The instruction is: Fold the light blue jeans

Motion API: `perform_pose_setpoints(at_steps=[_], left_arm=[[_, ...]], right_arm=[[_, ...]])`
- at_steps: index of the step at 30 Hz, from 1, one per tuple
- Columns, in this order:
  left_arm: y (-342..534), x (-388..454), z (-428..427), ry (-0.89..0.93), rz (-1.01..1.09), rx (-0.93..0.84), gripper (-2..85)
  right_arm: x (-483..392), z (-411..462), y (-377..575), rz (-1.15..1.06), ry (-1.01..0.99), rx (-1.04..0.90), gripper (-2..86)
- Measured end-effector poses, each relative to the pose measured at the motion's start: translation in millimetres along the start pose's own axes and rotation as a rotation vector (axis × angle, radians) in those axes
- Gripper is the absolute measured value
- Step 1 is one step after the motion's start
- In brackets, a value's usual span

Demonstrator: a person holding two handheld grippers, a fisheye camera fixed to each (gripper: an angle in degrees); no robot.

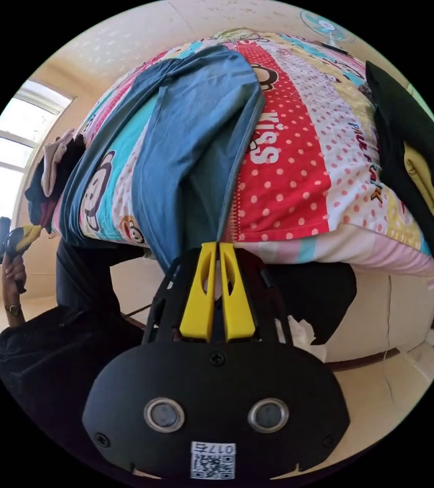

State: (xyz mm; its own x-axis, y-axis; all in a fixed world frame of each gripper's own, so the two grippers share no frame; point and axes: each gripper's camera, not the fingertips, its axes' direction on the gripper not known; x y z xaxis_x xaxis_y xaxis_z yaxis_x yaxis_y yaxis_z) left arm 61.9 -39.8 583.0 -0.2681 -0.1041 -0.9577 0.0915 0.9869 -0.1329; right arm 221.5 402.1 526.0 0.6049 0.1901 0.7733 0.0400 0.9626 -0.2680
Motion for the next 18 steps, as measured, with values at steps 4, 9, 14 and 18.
perform_pose_setpoints(at_steps=[4, 9, 14, 18], left_arm=[[2, 40, 15, -0.002, 0.094, -0.098, 7.8], [11, 65, 39, -0.010, 0.155, -0.203, 8.6], [19, 90, 68, 0.035, 0.189, -0.309, 10.0], [20, 118, 90, 0.164, 0.196, -0.352, 16.0]], right_arm=[[23, -60, 44, -0.039, -0.275, 0.207, 1.4], [110, -63, 93, 0.191, -0.495, 0.221, 0.9], [101, -97, 127, -0.008, -0.844, 0.402, 0.6], [73, -95, 123, -0.114, -0.998, 0.378, 0.7]])
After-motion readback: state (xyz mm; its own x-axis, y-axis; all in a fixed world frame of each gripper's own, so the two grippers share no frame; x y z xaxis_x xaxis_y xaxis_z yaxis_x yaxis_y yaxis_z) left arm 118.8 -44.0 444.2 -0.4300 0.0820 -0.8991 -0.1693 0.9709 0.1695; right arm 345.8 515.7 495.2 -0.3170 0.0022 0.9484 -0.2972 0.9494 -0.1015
